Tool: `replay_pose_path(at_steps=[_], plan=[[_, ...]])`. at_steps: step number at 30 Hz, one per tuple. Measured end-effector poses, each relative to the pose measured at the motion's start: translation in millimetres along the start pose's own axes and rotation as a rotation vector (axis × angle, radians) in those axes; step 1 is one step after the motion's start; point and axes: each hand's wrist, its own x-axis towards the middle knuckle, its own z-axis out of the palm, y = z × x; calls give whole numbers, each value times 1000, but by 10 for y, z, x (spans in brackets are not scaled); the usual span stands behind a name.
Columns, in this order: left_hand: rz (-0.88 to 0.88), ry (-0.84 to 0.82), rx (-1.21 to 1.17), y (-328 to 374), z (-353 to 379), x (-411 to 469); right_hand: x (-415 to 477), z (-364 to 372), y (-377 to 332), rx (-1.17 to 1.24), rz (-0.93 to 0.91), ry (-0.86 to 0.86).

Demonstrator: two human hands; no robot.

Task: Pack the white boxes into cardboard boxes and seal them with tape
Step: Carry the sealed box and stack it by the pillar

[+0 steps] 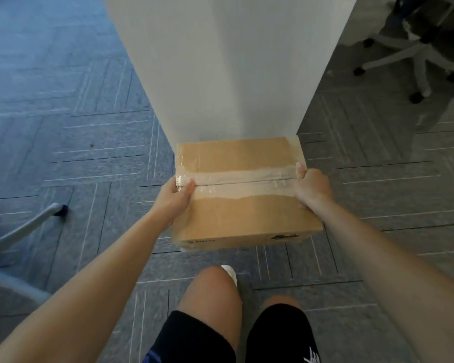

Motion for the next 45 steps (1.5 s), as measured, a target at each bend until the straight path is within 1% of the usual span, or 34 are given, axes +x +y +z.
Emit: replay_pose_path(at_steps=[5, 11, 14, 18, 20, 22, 29, 32, 35, 38, 40, 42, 45], plan=[[-4, -22, 44, -757, 467, 1039, 799, 1026, 446, -43, 27, 12], [-22, -38, 80, -1468, 911, 1890, 1439, 1929, 886, -88, 83, 3], [-50, -46, 78, -1715, 1024, 2184, 1679, 2238, 987, -50, 113, -20], [-76, -43, 62, -1891, 1059, 2478, 1854, 2480, 925, -73, 119, -25], [-65, -43, 78, -1951, 1063, 2607, 1927, 2604, 891, -64, 132, -29], [-19, -29, 101, -1965, 1060, 2756, 2021, 2707, 860, -49, 133, 4], [71, 113, 209, -1821, 1139, 3173, 2509, 2772, 632, -78, 49, 75], [84, 171, 226, -1757, 1204, 3235, 2625, 2760, 602, -78, 14, 107], [89, 196, 255, -1743, 1244, 3304, 2665, 2739, 569, -53, -16, 139], [94, 212, 285, -1758, 1235, 3307, 2626, 2722, 537, -39, -27, 111], [74, 213, 367, -1693, 1235, 3260, 2586, 2659, 492, -62, 19, 55], [16, 176, 477, -1585, 1199, 3172, 2507, 2514, 407, -123, 61, -28], [-11, 158, 517, -1328, 1013, 2870, 2205, 2067, 196, -156, -18, -111]])
